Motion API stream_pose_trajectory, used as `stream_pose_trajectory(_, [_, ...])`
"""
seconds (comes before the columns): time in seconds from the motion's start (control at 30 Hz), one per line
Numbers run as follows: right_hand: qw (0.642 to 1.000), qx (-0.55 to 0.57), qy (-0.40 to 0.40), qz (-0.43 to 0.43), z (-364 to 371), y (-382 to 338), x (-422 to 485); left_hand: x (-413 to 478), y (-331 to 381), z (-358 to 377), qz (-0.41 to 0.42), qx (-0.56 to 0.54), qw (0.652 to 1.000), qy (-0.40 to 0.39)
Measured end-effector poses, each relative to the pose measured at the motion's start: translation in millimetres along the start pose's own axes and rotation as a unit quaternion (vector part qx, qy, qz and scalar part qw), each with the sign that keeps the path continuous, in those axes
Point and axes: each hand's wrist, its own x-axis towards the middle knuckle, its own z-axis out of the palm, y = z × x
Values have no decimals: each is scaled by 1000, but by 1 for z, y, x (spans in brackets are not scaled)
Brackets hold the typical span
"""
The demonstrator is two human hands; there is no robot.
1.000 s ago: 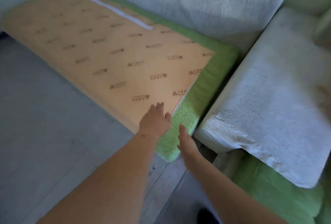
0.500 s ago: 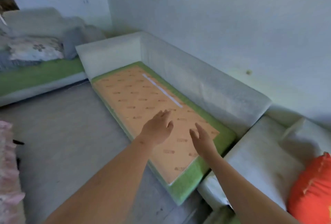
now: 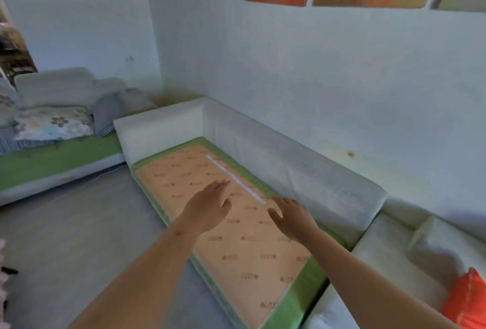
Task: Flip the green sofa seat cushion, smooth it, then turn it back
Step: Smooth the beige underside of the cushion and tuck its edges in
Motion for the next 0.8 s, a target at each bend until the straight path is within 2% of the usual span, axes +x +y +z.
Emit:
stream_pose_trajectory(0.17, [1000, -9, -23, 1, 4, -6, 77, 60, -46, 4, 1, 24, 999, -35])
stream_pose_trajectory(0.33, [1000, 8, -8, 15, 2, -13, 165, 122, -84, -10, 8, 53, 997, -59])
stream_pose_trajectory(0.5, [1000, -9, -10, 27, 5, -28, 234, 178, -125, -25, 23, 62, 997, -51])
stream_pose_trajectory(0.8, [991, -55, -6, 118, 15, -68, 341, 287, -237, -47, 69, 88, 991, -67])
